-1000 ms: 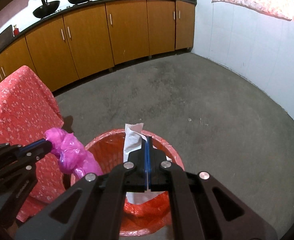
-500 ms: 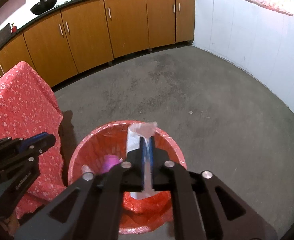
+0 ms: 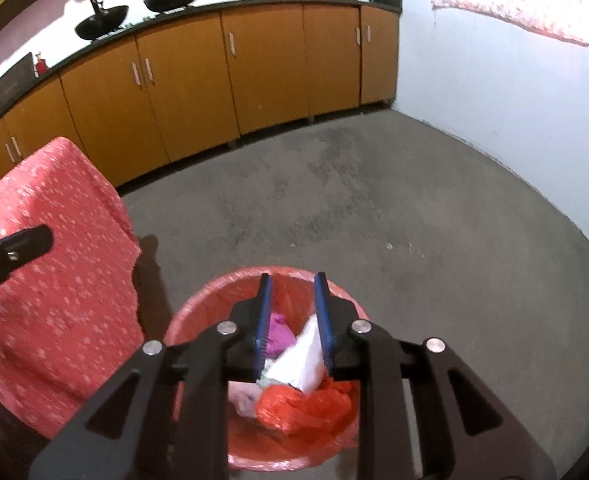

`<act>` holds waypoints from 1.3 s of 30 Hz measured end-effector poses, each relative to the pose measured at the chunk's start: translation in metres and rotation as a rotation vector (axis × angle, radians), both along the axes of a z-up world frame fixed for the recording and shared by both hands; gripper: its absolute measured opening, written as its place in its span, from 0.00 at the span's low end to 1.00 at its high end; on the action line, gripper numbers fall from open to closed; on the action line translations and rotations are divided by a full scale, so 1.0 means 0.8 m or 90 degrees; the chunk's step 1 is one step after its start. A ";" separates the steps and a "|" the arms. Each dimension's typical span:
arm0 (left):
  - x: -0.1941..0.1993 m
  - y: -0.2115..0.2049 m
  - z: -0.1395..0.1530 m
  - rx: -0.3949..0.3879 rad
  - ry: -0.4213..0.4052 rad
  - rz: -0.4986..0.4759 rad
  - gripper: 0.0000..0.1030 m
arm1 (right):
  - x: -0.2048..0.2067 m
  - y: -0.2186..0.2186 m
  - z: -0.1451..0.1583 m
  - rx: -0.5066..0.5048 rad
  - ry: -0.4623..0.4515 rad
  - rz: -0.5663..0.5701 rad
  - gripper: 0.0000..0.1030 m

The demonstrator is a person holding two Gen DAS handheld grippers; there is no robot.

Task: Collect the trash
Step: 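Open both tools to drop the bags into the basket, then move both open tools back toward the red bag and white tissue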

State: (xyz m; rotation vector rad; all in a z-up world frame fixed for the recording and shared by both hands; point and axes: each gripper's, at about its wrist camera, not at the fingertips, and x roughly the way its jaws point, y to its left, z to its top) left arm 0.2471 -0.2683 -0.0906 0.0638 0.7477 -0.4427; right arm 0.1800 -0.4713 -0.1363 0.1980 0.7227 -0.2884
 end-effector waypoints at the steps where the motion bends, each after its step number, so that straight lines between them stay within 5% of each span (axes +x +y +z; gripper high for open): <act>1: -0.002 0.008 0.006 -0.004 -0.005 0.005 0.43 | 0.002 0.004 0.006 -0.002 -0.005 0.005 0.25; 8: 0.001 0.141 0.060 0.014 -0.051 0.116 0.52 | 0.030 0.063 0.072 0.003 -0.056 0.074 0.43; 18: 0.041 0.386 0.077 0.124 -0.078 0.379 0.58 | 0.089 0.209 0.136 0.012 -0.097 0.219 0.47; 23: 0.067 0.451 0.058 0.093 -0.021 0.401 0.58 | 0.107 0.282 0.154 0.013 -0.104 0.278 0.47; 29: 0.097 0.463 0.032 0.081 0.037 0.352 0.57 | 0.114 0.349 0.161 -0.010 -0.104 0.330 0.47; 32: 0.104 0.467 0.019 0.074 0.064 0.346 0.45 | 0.117 0.369 0.164 -0.018 -0.103 0.343 0.47; 36: 0.109 0.484 0.006 0.038 0.087 0.355 0.06 | 0.121 0.389 0.168 -0.025 -0.099 0.356 0.47; 39: 0.100 0.499 0.004 0.018 0.077 0.366 0.03 | 0.125 0.408 0.169 -0.035 -0.096 0.368 0.47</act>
